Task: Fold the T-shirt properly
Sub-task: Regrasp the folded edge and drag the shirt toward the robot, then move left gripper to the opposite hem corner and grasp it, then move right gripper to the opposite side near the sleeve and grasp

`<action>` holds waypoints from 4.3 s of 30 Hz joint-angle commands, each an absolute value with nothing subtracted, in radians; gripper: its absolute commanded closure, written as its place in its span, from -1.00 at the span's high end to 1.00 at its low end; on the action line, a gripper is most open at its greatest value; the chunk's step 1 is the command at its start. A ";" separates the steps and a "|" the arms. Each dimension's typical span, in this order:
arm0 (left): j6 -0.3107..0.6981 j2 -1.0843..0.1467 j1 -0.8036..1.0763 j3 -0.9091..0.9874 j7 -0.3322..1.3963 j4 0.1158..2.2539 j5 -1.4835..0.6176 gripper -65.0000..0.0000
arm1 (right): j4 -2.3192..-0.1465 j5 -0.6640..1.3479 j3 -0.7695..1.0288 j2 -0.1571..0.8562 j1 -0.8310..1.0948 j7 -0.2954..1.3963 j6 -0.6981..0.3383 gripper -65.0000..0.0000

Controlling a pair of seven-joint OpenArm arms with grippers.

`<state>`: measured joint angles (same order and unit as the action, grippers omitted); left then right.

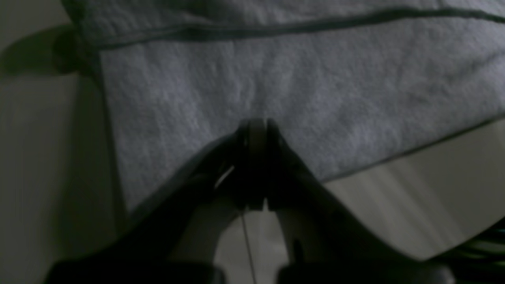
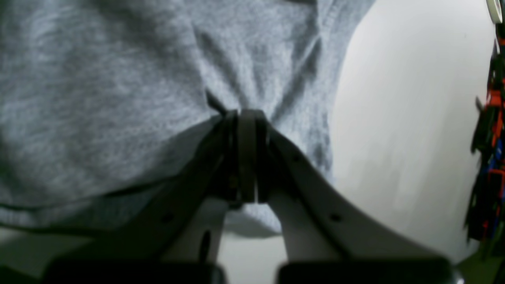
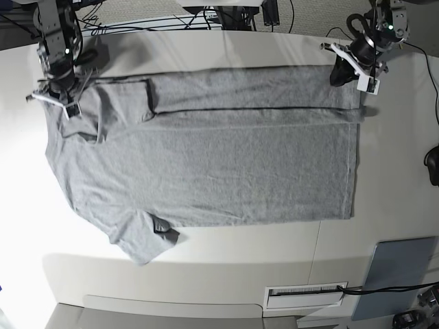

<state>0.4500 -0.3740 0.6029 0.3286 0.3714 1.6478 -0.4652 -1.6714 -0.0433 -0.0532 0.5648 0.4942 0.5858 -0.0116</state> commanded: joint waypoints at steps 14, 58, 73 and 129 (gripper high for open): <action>0.589 -0.391 0.808 0.426 0.389 1.648 -0.456 -1.00 | -1.782 -0.112 -0.052 0.574 0.720 0.621 0.031 -1.00; 0.330 -0.452 0.064 0.331 0.580 1.553 -0.475 0.06 | -2.014 0.015 0.056 0.574 0.385 0.696 -0.011 -0.02; 0.389 -0.451 -0.392 0.231 0.561 0.939 -0.387 0.06 | -2.014 0.015 0.056 0.574 0.385 0.704 -0.011 -0.02; 0.498 -0.413 -0.407 0.231 0.621 0.844 -0.322 -1.00 | -1.026 0.291 -0.296 0.531 -0.584 0.760 -0.344 -0.02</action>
<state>0.5056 -0.3992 -0.3916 0.2302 0.6056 0.8368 -0.3378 -1.0077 0.2916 -0.3050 0.5152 -0.5507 0.7807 -0.3496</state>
